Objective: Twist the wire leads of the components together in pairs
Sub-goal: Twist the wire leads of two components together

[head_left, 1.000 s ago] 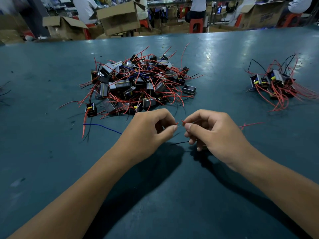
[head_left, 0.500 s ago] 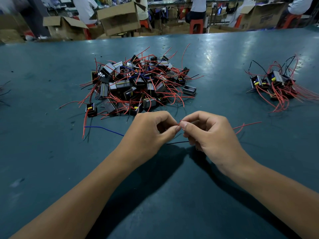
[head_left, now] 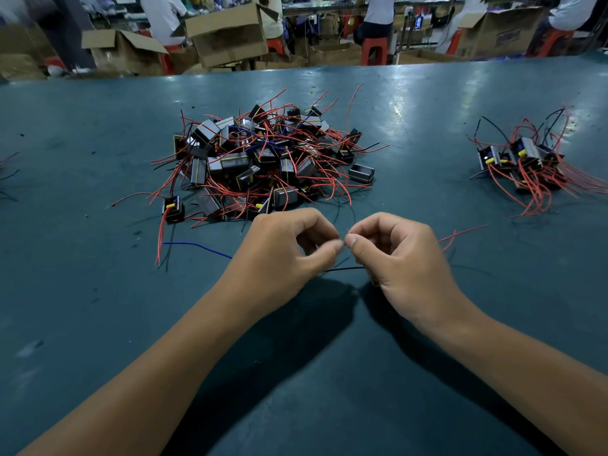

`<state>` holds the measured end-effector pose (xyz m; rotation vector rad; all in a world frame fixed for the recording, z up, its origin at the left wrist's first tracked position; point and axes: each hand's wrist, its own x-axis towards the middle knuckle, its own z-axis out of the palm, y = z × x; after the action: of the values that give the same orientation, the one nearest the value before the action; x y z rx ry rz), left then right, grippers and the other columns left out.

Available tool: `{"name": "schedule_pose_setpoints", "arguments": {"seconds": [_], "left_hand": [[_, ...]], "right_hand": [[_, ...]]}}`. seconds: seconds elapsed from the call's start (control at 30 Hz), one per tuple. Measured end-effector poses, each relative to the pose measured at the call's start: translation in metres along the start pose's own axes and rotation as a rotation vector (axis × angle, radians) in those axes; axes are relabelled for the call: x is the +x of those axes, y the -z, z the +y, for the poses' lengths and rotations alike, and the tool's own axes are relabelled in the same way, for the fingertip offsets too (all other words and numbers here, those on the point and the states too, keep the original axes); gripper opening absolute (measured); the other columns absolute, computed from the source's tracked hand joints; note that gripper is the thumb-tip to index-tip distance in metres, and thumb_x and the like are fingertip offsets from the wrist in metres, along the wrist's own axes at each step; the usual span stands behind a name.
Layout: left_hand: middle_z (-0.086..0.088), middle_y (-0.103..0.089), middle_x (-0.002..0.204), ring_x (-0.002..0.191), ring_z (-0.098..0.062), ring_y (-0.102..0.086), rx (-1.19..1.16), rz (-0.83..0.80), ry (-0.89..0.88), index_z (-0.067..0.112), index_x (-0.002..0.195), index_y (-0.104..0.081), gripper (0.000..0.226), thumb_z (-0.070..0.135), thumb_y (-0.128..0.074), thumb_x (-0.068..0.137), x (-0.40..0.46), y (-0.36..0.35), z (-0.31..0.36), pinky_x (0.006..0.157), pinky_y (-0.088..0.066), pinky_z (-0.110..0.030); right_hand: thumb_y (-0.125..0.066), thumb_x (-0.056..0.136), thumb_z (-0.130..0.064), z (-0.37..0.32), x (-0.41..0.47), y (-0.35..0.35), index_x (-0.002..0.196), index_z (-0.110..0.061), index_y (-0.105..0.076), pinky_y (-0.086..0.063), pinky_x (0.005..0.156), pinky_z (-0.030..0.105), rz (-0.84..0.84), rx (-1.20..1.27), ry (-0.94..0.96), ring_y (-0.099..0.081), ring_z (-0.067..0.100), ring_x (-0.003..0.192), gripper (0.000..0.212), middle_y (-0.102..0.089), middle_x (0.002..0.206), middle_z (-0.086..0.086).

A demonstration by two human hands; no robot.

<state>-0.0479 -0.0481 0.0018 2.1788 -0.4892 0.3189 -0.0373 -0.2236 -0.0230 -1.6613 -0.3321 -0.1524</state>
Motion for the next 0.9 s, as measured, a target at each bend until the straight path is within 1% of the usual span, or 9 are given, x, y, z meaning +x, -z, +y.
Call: {"name": "schedule_pose_setpoints", "arguments": {"seconds": [0.17,0.3,0.37,0.47,0.53,0.6,0.7,0.77,0.9], "left_hand": [[0.011,-0.066,0.078,0.075,-0.010,-0.060,0.037,0.034,-0.040,0.019,0.088,-0.070,0.009,0.025,-0.064,0.092,0.003,0.009,0.005,0.065,-0.041,-0.014],[0.007,-0.063,0.078,0.074,-0.017,-0.058,0.165,-0.005,-0.141,0.016,0.085,-0.069,0.010,0.021,-0.069,0.093,0.003,0.008,0.007,0.068,-0.044,-0.029],[0.010,-0.061,0.074,0.070,-0.014,-0.056,0.149,-0.018,-0.122,0.018,0.082,-0.067,0.012,0.022,-0.067,0.093,0.004,0.008,0.004,0.064,-0.043,-0.027],[0.014,-0.052,0.059,0.052,-0.004,-0.042,-0.056,-0.067,0.069,0.020,0.071,-0.064,0.018,0.025,-0.063,0.089,0.004,0.001,0.005,0.049,-0.032,-0.018],[0.010,-0.049,0.054,0.048,-0.005,-0.034,-0.236,-0.075,0.253,0.023,0.059,-0.062,0.022,0.029,-0.059,0.081,0.004,-0.006,0.007,0.046,-0.027,-0.020],[0.008,-0.050,0.054,0.050,-0.009,-0.035,-0.299,-0.079,0.320,0.022,0.058,-0.062,0.023,0.030,-0.058,0.079,0.005,-0.005,0.007,0.048,-0.027,-0.024],[0.014,-0.060,0.071,0.061,-0.003,-0.047,-0.107,-0.068,0.059,0.020,0.082,-0.067,0.007,0.021,-0.062,0.087,0.006,0.011,0.001,0.059,-0.035,-0.017],[0.010,-0.064,0.089,0.078,-0.002,-0.053,0.090,-0.090,-0.190,0.019,0.096,-0.069,0.012,0.011,-0.071,0.088,0.008,0.020,-0.001,0.070,-0.038,-0.012],[0.002,-0.066,0.097,0.087,-0.018,-0.059,0.260,-0.087,-0.407,0.015,0.097,-0.076,0.013,0.022,-0.075,0.086,0.010,0.023,-0.004,0.077,-0.048,-0.042]], "right_hand": [[-0.068,0.086,-0.022,-0.001,-0.001,0.003,0.077,-0.019,-0.067,-0.036,0.051,0.018,-0.058,-0.144,0.082,-0.044,0.003,0.051,0.010,-0.056,0.056,-0.008],[-0.066,0.085,-0.022,-0.004,-0.003,0.003,0.078,-0.019,-0.066,-0.035,0.051,0.017,-0.077,-0.192,0.133,-0.043,0.002,0.051,0.007,-0.055,0.057,-0.011],[-0.068,0.085,-0.018,-0.006,-0.004,0.004,0.078,-0.019,-0.067,-0.036,0.052,0.016,-0.085,-0.217,0.156,-0.044,0.001,0.052,0.007,-0.057,0.059,-0.011],[-0.070,0.086,-0.010,-0.008,-0.006,0.005,0.079,-0.018,-0.068,-0.037,0.054,0.012,-0.090,-0.292,0.211,-0.049,0.000,0.054,0.011,-0.059,0.061,-0.012],[-0.071,0.086,-0.007,-0.010,-0.006,0.005,0.079,-0.017,-0.068,-0.037,0.055,0.011,-0.094,-0.335,0.240,-0.051,0.002,0.056,0.012,-0.060,0.062,-0.011],[-0.071,0.086,-0.008,-0.010,-0.006,0.006,0.079,-0.017,-0.068,-0.037,0.056,0.011,-0.100,-0.347,0.256,-0.052,0.002,0.056,0.011,-0.059,0.062,-0.012],[-0.070,0.087,-0.013,-0.009,-0.003,0.009,0.079,-0.018,-0.066,-0.036,0.056,0.009,-0.117,-0.308,0.252,-0.051,0.001,0.054,0.009,-0.058,0.061,-0.015],[-0.068,0.087,-0.015,-0.008,-0.002,0.011,0.079,-0.020,-0.065,-0.036,0.055,0.010,-0.139,-0.284,0.236,-0.049,0.001,0.052,0.009,-0.057,0.060,-0.017],[-0.065,0.087,-0.018,-0.004,0.000,0.014,0.080,-0.022,-0.064,-0.037,0.055,0.013,-0.201,-0.230,0.203,-0.046,0.001,0.053,0.009,-0.055,0.060,-0.017]]}}
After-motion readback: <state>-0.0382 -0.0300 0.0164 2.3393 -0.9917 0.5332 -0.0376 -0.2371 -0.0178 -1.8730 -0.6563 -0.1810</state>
